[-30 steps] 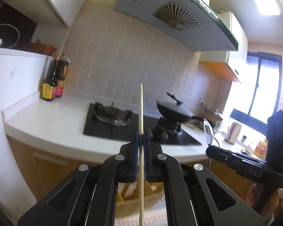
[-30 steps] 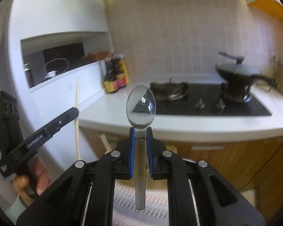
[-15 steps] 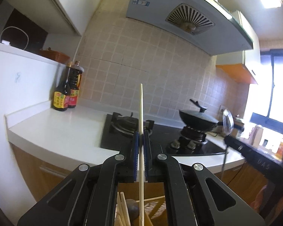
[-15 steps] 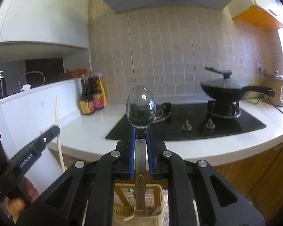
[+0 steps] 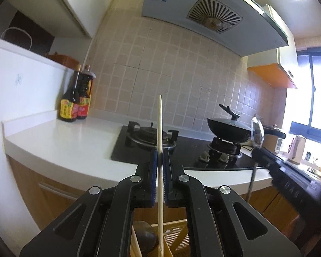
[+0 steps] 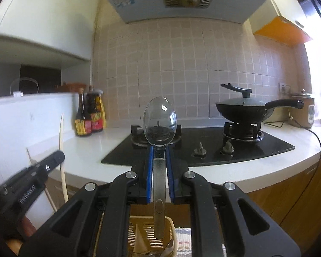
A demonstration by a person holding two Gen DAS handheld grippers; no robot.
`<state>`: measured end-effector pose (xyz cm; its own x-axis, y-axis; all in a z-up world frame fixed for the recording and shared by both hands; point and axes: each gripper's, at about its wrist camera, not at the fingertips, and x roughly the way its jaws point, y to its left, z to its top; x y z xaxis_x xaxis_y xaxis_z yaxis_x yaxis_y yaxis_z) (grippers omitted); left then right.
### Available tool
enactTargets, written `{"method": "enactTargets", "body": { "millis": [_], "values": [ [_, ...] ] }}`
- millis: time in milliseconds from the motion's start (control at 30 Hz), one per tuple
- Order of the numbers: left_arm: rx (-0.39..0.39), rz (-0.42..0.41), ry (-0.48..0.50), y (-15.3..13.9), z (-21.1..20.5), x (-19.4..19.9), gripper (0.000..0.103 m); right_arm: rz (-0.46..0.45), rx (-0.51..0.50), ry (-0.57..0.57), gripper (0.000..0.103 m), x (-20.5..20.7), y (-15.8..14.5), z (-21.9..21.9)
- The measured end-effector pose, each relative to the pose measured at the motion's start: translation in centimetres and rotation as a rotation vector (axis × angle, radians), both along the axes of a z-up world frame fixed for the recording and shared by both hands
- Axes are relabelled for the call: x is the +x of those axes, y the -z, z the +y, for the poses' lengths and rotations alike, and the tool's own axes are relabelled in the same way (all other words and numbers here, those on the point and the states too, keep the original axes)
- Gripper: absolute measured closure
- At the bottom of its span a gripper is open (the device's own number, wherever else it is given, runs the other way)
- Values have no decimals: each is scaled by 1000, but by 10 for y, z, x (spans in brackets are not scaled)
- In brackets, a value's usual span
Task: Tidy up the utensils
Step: 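Lift the chopstick and clear spoon and carry both over the basket, then open both grippers to drop the chopstick and spoon into the basket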
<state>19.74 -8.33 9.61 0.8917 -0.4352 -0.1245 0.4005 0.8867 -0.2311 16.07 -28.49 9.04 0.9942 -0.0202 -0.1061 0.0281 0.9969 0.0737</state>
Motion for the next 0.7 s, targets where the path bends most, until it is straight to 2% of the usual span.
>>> {"method": "enactTargets", "body": {
  "millis": [200,433,500,533,567,600,633,700],
  "values": [
    [32,-8,3,10,-3,-4,100,-9,10,11,93,4,11,-2],
    [8,12,13,15,4,-8,99,-2,48,-9,93,0,19,-9],
    [23,16,17,16,5,-11,96,19,67,-22,90,-2,20,-12],
    [27,20,21,16,6,-12,89,30,77,-27,87,-3,21,-14],
    [31,21,24,17,7,-14,82,44,86,-29,74,-5,22,-16],
    [36,22,20,17,8,-16,78,45,94,-32,49,-8,22,-18],
    [41,26,18,17,10,-18,71,36,108,-26,38,-13,22,-21],
    [42,35,27,15,15,-23,71,21,136,-4,37,-26,21,-28]
  ]
}}
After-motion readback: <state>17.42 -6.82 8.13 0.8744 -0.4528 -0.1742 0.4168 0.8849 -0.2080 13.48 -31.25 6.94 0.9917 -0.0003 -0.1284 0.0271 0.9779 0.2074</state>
